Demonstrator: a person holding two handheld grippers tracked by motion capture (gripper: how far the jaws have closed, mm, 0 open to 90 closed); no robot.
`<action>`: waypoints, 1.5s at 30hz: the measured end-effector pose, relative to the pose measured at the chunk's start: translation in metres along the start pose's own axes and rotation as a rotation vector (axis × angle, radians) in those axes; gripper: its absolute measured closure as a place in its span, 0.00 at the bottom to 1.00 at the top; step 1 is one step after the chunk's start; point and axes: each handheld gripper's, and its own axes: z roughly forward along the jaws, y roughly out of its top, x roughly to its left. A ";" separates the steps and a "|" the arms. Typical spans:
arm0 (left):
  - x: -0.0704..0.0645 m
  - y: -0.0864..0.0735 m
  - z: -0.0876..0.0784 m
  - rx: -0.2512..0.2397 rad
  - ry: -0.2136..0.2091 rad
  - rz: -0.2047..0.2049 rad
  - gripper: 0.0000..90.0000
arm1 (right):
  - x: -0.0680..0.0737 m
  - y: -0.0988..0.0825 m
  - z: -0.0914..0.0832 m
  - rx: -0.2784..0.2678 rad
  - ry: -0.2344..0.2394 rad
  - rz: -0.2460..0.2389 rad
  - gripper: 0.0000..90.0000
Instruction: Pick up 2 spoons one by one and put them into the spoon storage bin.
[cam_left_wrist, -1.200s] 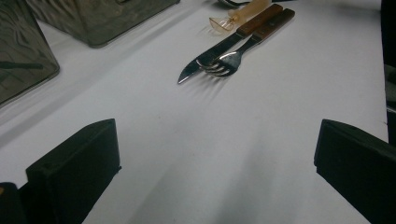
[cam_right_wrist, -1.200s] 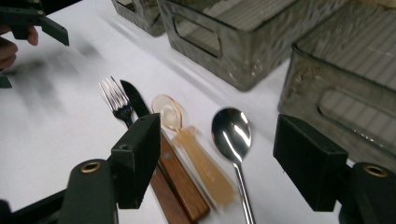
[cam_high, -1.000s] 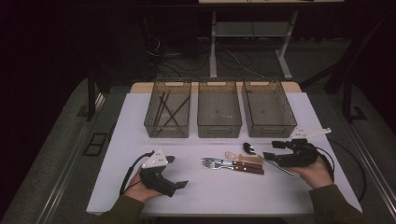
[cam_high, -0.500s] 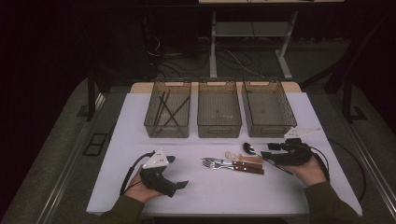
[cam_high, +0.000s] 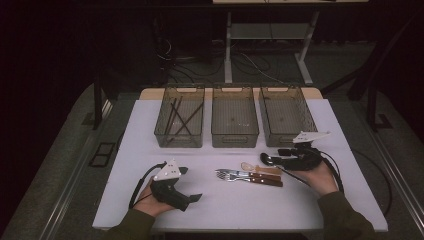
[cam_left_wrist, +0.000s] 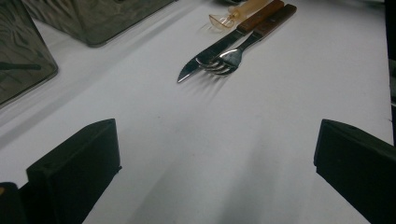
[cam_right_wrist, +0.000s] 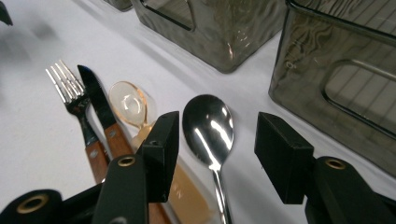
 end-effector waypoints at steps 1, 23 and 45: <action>0.000 0.000 0.000 -0.001 0.000 0.001 0.00 | 0.000 0.001 0.002 0.002 0.004 0.006 0.54; 0.000 0.000 0.000 0.001 0.001 0.007 0.00 | -0.003 0.001 0.030 0.063 0.000 -0.033 0.56; -0.001 0.001 0.000 0.000 0.003 0.010 0.00 | 0.009 -0.002 0.034 0.118 -0.027 -0.175 0.66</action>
